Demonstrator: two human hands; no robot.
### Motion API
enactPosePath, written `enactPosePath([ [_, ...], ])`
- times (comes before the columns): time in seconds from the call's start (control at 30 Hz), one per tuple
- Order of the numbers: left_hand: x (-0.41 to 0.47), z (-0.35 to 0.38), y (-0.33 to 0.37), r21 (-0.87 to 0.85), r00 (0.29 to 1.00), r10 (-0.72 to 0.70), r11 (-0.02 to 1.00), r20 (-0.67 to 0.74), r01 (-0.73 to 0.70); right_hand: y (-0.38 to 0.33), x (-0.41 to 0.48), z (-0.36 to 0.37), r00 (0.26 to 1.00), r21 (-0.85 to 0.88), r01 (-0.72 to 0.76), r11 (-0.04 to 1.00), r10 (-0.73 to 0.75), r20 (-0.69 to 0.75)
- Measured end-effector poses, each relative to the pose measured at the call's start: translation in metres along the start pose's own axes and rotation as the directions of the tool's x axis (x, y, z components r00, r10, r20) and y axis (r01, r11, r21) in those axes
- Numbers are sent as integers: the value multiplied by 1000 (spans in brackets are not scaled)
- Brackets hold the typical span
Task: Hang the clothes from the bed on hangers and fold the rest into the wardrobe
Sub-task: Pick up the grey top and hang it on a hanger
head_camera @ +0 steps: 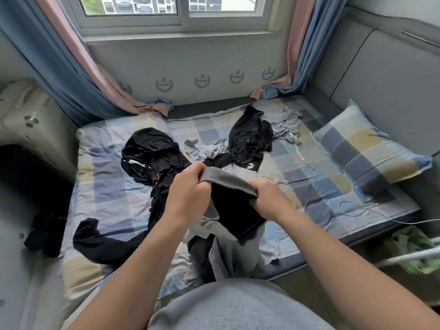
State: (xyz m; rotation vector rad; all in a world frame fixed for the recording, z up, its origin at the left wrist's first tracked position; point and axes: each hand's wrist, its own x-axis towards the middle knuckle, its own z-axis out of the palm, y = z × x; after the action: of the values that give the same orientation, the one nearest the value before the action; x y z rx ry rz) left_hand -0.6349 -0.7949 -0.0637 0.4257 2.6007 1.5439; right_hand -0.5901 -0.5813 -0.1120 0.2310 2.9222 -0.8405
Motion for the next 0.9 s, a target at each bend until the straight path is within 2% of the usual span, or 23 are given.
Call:
enactPosePath([
  [0.07,-1,-6,-1,-36,998,-46,998,-50,44,20,-9,25,987,-31,-158,987,158,-13],
  [0.17,-7,-9,-8,-99,992,-124,988,-31,121,41,-21,44,959,48,-281,958,282,-18],
  [0.23,-11,-7,-14,-44,989,-149,988,23,150,46,-25,41,934,231,-352,907,358,14],
  [0.33,-4,-2,-28,97,971,-198,978,138,185,49,-39,22,894,569,-413,711,434,107],
  [0.4,5,5,-37,172,930,-249,963,270,207,52,-56,5,888,653,-409,637,442,125],
  [0.5,9,21,-40,170,789,-278,961,549,220,63,-90,-25,896,728,-338,597,442,53],
  [0.6,1,53,-29,166,639,-243,970,730,180,73,-128,-56,888,749,-251,613,454,-74],
  [0.67,-10,79,-15,158,577,-203,979,791,127,80,-157,-73,871,730,-228,644,470,-143],
  [0.77,-28,119,12,171,592,-121,985,797,-28,94,-204,-85,828,763,-231,604,534,-172],
  [0.9,-52,170,60,25,638,70,990,767,-139,110,-280,-96,727,898,-176,403,668,-157],
])
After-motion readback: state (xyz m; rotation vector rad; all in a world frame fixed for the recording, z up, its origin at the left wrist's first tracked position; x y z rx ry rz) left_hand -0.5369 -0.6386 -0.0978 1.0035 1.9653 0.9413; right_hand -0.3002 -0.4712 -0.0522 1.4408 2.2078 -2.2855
